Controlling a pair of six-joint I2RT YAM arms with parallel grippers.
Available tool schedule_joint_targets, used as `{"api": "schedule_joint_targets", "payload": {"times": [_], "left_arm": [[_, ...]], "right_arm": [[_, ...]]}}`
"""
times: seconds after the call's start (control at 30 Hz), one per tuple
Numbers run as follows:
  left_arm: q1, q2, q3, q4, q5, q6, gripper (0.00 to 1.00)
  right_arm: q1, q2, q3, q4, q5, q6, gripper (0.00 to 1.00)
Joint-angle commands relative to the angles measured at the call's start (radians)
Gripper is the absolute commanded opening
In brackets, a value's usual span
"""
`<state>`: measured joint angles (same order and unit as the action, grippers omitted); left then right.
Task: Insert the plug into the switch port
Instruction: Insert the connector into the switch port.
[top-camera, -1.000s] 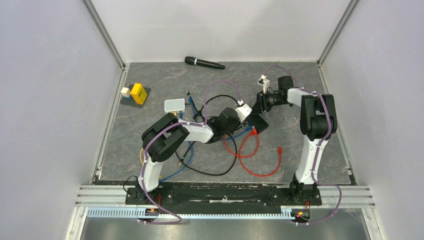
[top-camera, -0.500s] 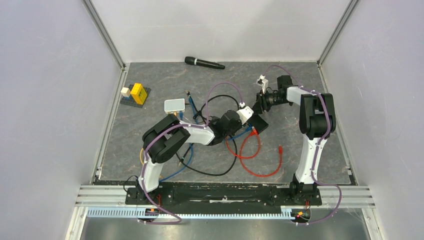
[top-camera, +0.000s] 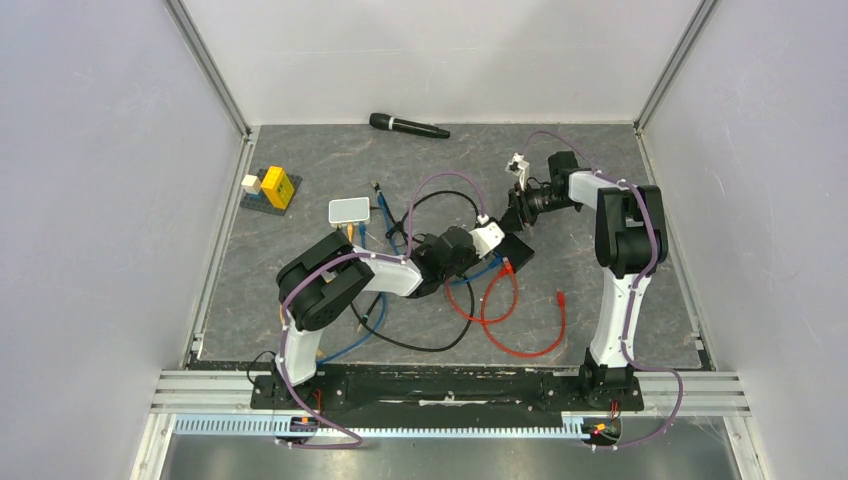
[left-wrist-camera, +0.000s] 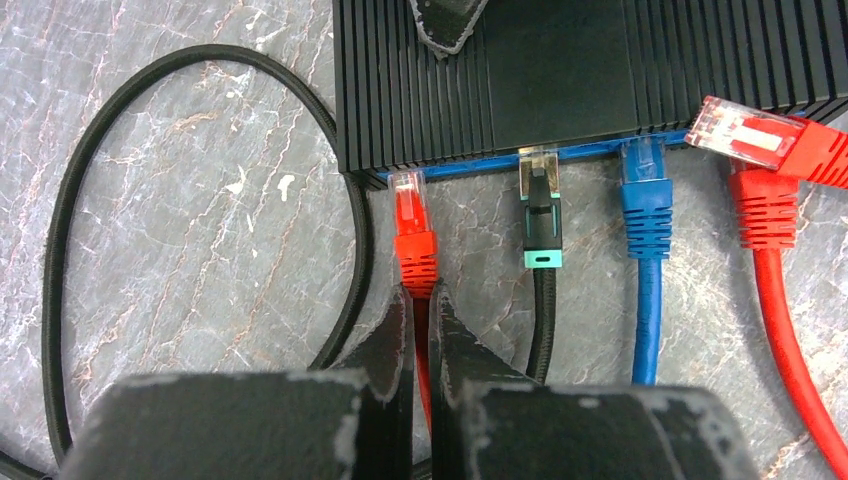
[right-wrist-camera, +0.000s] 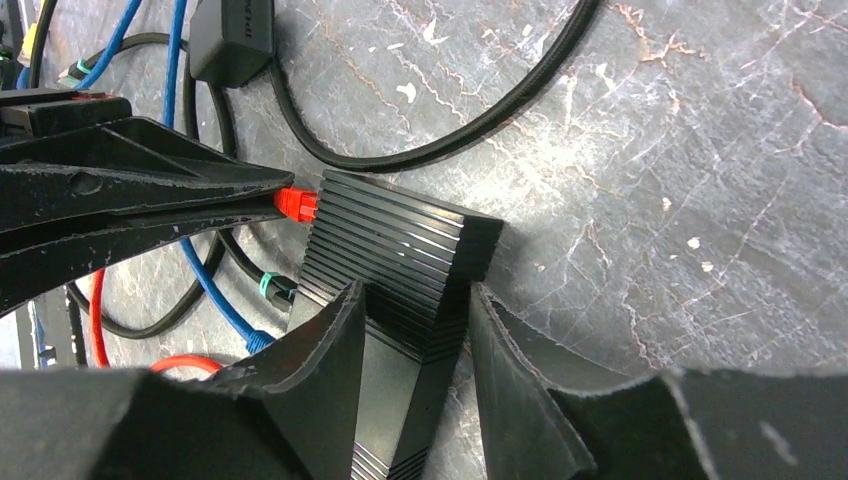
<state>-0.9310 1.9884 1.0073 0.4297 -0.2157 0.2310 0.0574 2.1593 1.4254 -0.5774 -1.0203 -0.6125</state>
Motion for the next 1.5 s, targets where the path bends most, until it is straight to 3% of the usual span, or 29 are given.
{"api": "schedule_joint_targets", "payload": {"times": [0.0, 0.17, 0.47, 0.6, 0.73, 1.03, 1.47], "left_arm": [[-0.012, -0.010, 0.031, -0.010, 0.006, 0.062, 0.02], [-0.022, -0.012, 0.089, -0.108, -0.059, 0.107, 0.02], [-0.021, 0.005, 0.131, -0.009, -0.065, 0.176, 0.02], [-0.018, -0.009, 0.106, 0.040, -0.030, 0.205, 0.02], [-0.017, -0.008, 0.090, 0.076, -0.029, 0.214, 0.02], [-0.003, 0.034, 0.297, -0.332, 0.001, -0.134, 0.02], [0.013, 0.010, 0.254, -0.364, 0.142, -0.451, 0.02]], "right_arm": [[0.079, 0.056, -0.052, -0.181, 0.036, -0.090, 0.42], [0.100, 0.067, -0.041, -0.245, -0.001, -0.187, 0.43], [0.130, 0.100, -0.002, -0.333, -0.065, -0.267, 0.43], [0.129, 0.096, -0.029, -0.321, -0.031, -0.268, 0.43], [0.128, 0.106, -0.001, -0.275, -0.037, -0.166, 0.45], [0.127, 0.032, -0.078, -0.152, -0.007, -0.034, 0.44], [0.116, -0.053, -0.186, -0.021, 0.038, 0.089, 0.43]]}}
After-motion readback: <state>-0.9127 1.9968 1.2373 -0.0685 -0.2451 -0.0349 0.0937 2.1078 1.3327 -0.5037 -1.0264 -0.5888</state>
